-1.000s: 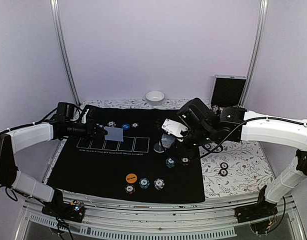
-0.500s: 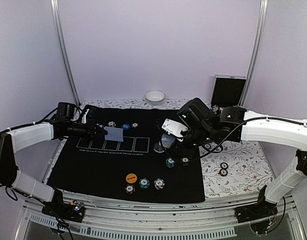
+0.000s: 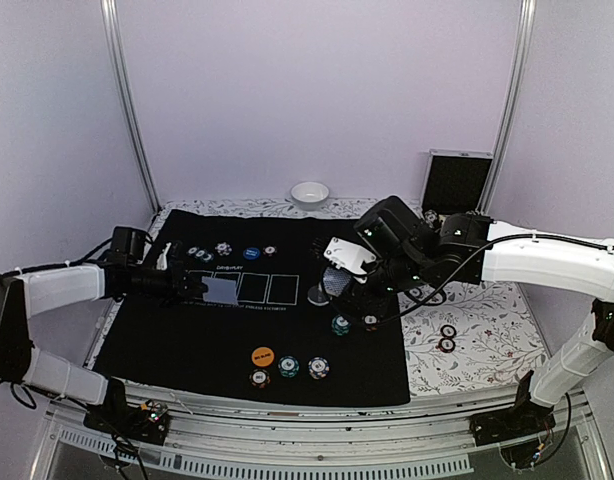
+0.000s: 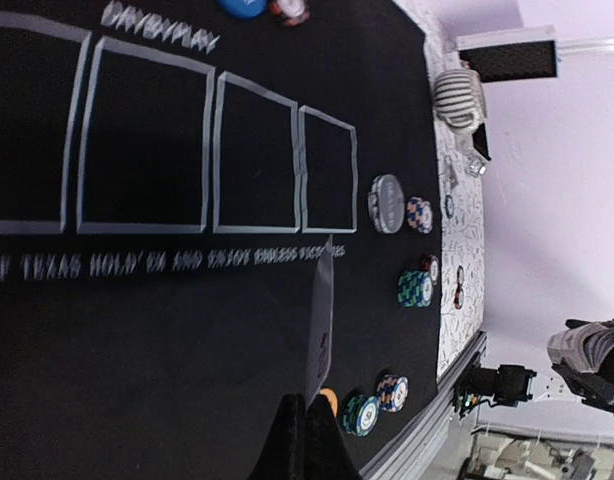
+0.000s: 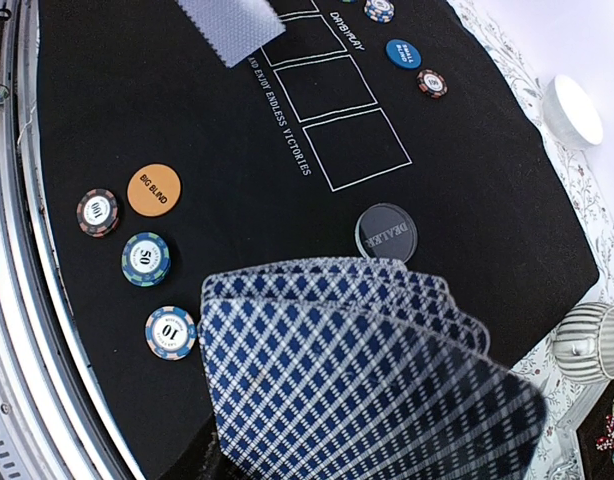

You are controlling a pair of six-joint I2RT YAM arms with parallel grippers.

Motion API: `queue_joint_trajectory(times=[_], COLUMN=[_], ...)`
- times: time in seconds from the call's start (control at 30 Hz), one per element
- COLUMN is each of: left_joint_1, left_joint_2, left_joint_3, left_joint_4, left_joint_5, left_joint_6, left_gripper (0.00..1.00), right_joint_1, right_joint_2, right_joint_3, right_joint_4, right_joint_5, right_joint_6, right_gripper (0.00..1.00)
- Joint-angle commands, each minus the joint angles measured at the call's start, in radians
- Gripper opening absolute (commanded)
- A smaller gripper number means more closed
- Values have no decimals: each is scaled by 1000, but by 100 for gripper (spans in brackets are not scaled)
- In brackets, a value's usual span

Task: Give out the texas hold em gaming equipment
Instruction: Distribute the poker card in the big blind area.

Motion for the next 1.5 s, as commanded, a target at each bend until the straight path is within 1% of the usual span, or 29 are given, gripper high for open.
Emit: queue_joint_trajectory(times=[0.0,0.07,0.13,0.17,0.3,0.43,0.47,0.5,0.57,0.63,0.67,0.83,0.87,0.9,0.97,1.1,1.17,1.2,1.27,1.37,1.4,1.43,1.47], left_joint_1=[7,7,8,9,9,9,9,8,9,9,9,9,4,-5,-58,-281,-372,-400,-455,-505,-522,-540,-561], left_joint_2=[-243,-326,-325,-305,-231,-222,-226,-231,-247,-275,-293,-380,-391,-400,-409,-350,-287,-253,-187,-136,-123,-108,-95], left_joint_3=[-163,-196,-212,-225,-299,-315,-311,-306,-285,-254,-239,-173,-156,-139,-101,46,116,142,178,190,191,190,192], left_joint_4=[-49,-97,-165,-181,-138,-124,-130,-139,-174,-227,-245,-277,-275,-248,-173,-62,-16,10,64,120,140,163,174], left_joint_5=[-110,-167,-189,-172,-80,-101,-112,-127,-172,-259,-289,-390,-393,-384,-337,-305,-235,-186,-107,-77,-54,-35,-22], left_joint_6=[-145,-147,-114,-110,-138,-144,-145,-142,-133,-122,-119,-126,-120,-112,-83,-9,17,21,20,31,38,44,53], left_gripper=[0,0,0,0,0,0,5,17,45,62,64,64,62,58,55,55,57,60,70,85,95,98,98], right_joint_1=[-6,-6,-6,-6,-6,-6,-6,-6,-6,-6,-6,-6,-6,-5,-2,21,35,44,59,71,74,76,79], right_joint_2=[-20,-12,0,7,15,4,3,3,4,8,9,9,9,9,11,32,56,68,86,104,109,118,125], right_joint_3=[-16,-14,-7,-3,3,2,2,2,2,6,7,16,17,19,30,71,100,109,123,133,138,146,154], right_joint_4=[-1,3,6,7,7,7,7,6,5,5,4,-3,-4,-4,-4,-2,-6,-7,0,20,24,25,26], right_joint_5=[9,5,-1,-5,-14,-25,-28,-29,-30,-33,-34,-39,-44,-50,-70,-109,-125,-134,-159,-199,-214,-226,-241], right_joint_6=[15,13,9,7,2,9,10,10,9,6,5,4,4,4,4,-3,-11,-15,-20,-16,-13,-9,-7], right_gripper=[3,3,3,3,3,3,3,3,3,3,3,3,3,3,3,3,3,3,3,3,3,4,4])
